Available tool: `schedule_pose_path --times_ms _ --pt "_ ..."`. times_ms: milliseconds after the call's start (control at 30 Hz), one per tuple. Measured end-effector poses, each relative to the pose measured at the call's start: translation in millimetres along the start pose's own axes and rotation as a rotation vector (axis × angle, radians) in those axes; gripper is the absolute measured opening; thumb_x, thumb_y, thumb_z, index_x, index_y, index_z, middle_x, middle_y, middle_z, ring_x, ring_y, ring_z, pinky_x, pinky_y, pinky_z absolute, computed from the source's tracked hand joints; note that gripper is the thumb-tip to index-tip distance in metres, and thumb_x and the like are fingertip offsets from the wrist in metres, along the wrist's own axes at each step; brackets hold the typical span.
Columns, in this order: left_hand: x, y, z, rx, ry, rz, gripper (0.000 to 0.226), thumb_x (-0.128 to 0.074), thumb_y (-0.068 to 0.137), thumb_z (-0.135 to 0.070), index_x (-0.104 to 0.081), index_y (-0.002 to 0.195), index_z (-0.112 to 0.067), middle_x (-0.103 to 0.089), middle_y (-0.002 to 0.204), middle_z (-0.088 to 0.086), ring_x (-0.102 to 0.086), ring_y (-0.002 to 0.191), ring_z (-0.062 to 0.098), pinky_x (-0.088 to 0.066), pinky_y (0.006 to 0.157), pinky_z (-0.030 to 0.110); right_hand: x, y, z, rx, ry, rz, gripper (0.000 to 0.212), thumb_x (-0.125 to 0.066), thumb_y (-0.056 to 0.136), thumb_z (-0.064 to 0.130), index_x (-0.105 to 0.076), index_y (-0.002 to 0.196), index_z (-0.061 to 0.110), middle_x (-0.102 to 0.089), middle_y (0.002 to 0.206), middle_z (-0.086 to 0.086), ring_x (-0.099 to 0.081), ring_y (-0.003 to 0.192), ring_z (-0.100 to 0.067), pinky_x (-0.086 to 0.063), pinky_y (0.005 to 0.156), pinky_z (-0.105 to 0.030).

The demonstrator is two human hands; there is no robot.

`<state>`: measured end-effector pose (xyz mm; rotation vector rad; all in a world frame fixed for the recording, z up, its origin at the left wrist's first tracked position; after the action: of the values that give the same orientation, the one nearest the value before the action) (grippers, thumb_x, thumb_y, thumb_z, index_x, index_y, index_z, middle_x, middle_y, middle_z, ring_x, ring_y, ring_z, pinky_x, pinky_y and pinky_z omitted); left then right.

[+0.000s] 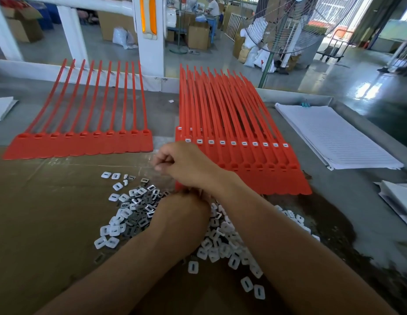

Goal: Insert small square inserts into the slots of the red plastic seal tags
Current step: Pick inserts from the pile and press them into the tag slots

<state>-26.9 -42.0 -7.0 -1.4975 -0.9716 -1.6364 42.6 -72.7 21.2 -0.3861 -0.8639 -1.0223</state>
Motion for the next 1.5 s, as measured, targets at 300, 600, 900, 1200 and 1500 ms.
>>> schedule_pose_path --times_ms 300,600,900,1200,1500 --pt "-13 -3 2 -0.024 -0.024 0.05 0.052 -0.027 0.096 -0.021 -0.011 0.145 -0.011 -0.008 0.153 0.01 -0.009 0.141 0.023 -0.015 0.112 0.035 53 -40 -50 -0.225 0.206 -0.214 0.009 -0.06 0.086 0.011 -0.063 0.081 0.017 -0.065 0.073 0.005 -0.059 0.062 -0.003 -0.047 0.057 -0.013" --pt "-13 -1 0 0.0 -0.052 0.093 0.054 -0.029 0.096 -0.022 -0.009 0.145 -0.012 -0.006 0.154 0.009 -0.007 0.141 0.023 -0.014 0.112 0.035 54 -53 -71 -0.29 0.365 -0.245 0.018 -0.065 0.08 -0.001 -0.065 0.081 0.017 -0.067 0.08 -0.001 -0.067 0.07 -0.011 -0.055 0.067 -0.017" --pt "-12 -2 0 0.004 -0.065 0.102 0.054 -0.029 0.096 -0.021 -0.009 0.145 -0.012 -0.006 0.153 0.01 -0.007 0.141 0.023 -0.016 0.112 0.036 51 -49 -75 -0.303 0.237 -0.299 0.018 -0.066 0.082 0.007 -0.065 0.075 0.024 -0.061 0.077 0.016 -0.06 0.072 0.002 -0.045 0.058 -0.006" --pt "-11 -1 0 0.006 -0.07 0.12 0.055 -0.029 0.096 -0.022 -0.009 0.145 -0.013 -0.005 0.154 0.009 -0.006 0.141 0.022 -0.016 0.112 0.036 56 -49 -87 -0.349 0.087 -0.271 0.024 -0.064 0.083 0.01 -0.062 0.069 0.029 -0.059 0.074 0.015 -0.053 0.075 0.003 -0.039 0.066 -0.01" --pt "-11 0 -1 0.004 -0.059 0.133 0.055 -0.031 0.095 -0.023 -0.009 0.145 -0.012 -0.005 0.154 0.01 -0.007 0.141 0.023 -0.016 0.112 0.036 50 -45 -87 -0.369 -0.001 -0.27 0.023 -0.068 0.079 0.01 -0.06 0.067 0.029 -0.056 0.07 0.016 -0.052 0.072 0.002 -0.04 0.065 -0.013"
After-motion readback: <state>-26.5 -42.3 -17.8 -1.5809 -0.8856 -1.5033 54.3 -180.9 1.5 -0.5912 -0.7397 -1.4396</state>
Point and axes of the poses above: each hand's wrist, its own y-axis towards the middle knuckle, its own x-axis out of the back of the hand, z = x × y, the point moved 3 cm from there along y, towards the middle knuckle
